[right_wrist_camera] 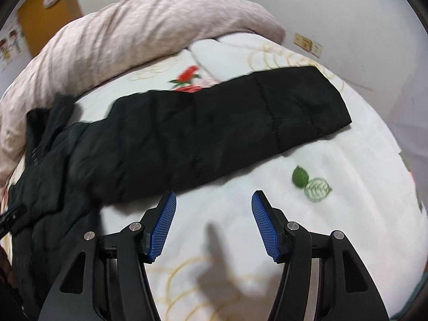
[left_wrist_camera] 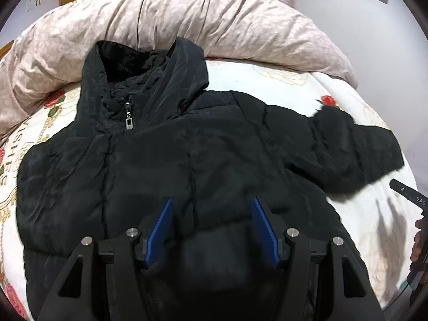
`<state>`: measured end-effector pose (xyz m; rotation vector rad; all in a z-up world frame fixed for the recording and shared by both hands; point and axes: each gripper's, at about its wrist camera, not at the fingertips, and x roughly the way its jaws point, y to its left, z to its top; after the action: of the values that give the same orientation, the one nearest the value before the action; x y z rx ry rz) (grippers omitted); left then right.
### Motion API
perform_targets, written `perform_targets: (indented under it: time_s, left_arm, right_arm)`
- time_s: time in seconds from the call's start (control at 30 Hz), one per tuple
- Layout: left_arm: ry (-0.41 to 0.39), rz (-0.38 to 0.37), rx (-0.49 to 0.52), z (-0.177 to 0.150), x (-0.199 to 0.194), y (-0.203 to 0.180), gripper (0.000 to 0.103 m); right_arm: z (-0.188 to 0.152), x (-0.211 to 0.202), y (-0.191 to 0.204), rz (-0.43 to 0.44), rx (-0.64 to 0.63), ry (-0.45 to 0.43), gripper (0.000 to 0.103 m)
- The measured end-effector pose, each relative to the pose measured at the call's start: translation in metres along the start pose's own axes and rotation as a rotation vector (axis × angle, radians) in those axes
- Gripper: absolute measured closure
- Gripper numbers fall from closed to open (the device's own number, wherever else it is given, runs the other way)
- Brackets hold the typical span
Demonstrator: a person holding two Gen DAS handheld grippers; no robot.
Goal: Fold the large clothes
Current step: 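Grasp the sleeve cuff with the right gripper and lift it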
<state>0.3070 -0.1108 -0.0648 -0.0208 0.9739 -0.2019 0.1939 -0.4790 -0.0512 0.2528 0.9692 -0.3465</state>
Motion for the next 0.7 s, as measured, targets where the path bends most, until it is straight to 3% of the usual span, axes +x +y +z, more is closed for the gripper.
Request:
perform_targets:
  time_s: [0.23, 0.47, 0.6, 0.67, 0.7]
  left_arm:
    - [-0.005, -0.005, -0.02, 0.016, 0.043, 0.007, 0.039]
    - [-0.041, -0.043, 0.01, 0.016, 0.053, -0.004, 0.032]
    - [-0.042, -0.053, -0.001, 0.017, 0.053, -0.004, 0.031]
    - [-0.038, -0.056, -0.007, 0.018, 0.051, -0.004, 0.031]
    - [-0.036, -0.059, -0.01, 0.018, 0.05, -0.004, 0.031]
  right_arm:
    - [0.024, 0.043, -0.043, 0.036, 0.19, 0.015, 0.043]
    - [0.032, 0.054, -0.068, 0.145, 0.38, -0.068, 0.034]
    - [0.035, 0.056, -0.071, 0.157, 0.423, -0.099, 0.034]
    - [0.039, 0.055, -0.068, 0.137, 0.417, -0.102, 0.042]
    - [0.041, 0.054, -0.067, 0.118, 0.407, -0.099, 0.058]
